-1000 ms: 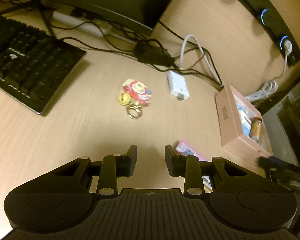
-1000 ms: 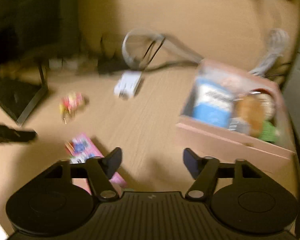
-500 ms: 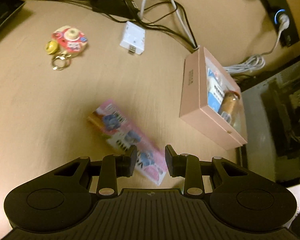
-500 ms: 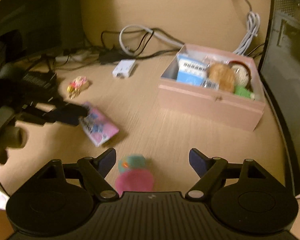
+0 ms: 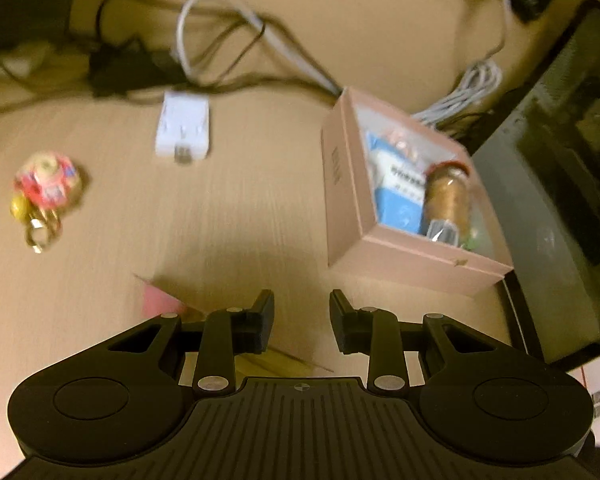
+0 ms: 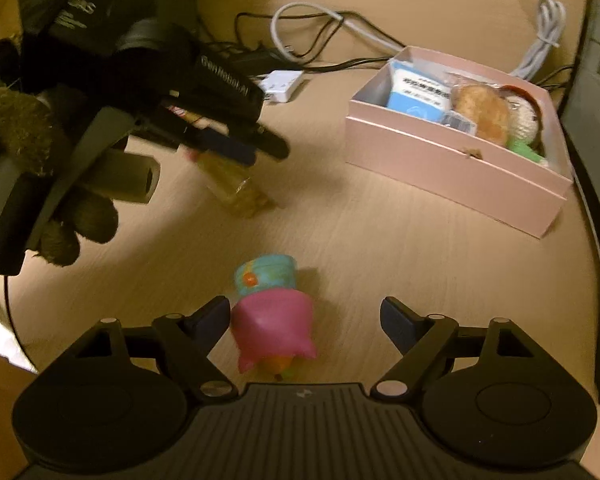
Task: Organize objects
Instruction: 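Grasp the pink-tipped wooden stick with the left tool while the right tool holds the toy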
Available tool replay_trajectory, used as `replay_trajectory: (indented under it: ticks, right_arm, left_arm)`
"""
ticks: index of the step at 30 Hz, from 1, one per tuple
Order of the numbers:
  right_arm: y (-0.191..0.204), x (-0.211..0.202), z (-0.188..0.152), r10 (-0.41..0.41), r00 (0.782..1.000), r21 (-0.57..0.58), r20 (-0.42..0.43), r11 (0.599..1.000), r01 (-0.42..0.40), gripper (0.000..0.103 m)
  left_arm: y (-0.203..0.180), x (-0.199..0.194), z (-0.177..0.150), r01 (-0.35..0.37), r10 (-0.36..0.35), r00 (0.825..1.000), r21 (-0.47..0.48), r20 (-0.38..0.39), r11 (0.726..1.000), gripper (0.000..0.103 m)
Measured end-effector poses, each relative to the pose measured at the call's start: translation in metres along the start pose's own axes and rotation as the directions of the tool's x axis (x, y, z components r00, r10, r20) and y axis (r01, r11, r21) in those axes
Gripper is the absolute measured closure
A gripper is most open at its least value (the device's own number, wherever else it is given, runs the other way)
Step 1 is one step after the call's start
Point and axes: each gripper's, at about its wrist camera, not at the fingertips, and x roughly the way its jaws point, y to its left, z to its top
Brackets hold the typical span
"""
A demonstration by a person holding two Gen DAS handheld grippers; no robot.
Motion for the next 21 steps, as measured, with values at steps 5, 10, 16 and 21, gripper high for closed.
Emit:
replay_trajectory:
  ticks: [5,10,16,21]
  right_arm:
    - [0.006,0.008,0.013,0.027,1.000,-0.064,0.008,0.998,-0.027,0.020]
    - [0.036,0.034,0.040,0.067,0.998,-0.194,0.018,0.979,-0.063,0.022]
    - [0.069,0.076,0.073,0.090,0.996,-0.237,-0.019,0.967,-0.091,0.058]
    - [0.072,0.087,0.084,0.044,0.999,-0.184,-0.027,0.982,-0.049,0.075]
  left_arm:
    - [0.026,-0.029,-0.006,-0.030,0.032,0.998,-0.037,0.046,0.999,0.070]
    - [0.066,-0.056,-0.022,-0.112,0.120,0.991,-0.122,0.065,0.986,0.070]
    - [0.108,-0.087,-0.037,-0.166,0.182,0.981,-0.201,0.065,0.966,0.070]
    - [0.125,-0.094,-0.045,-0.166,0.182,0.982,-0.233,0.048,0.958,0.070]
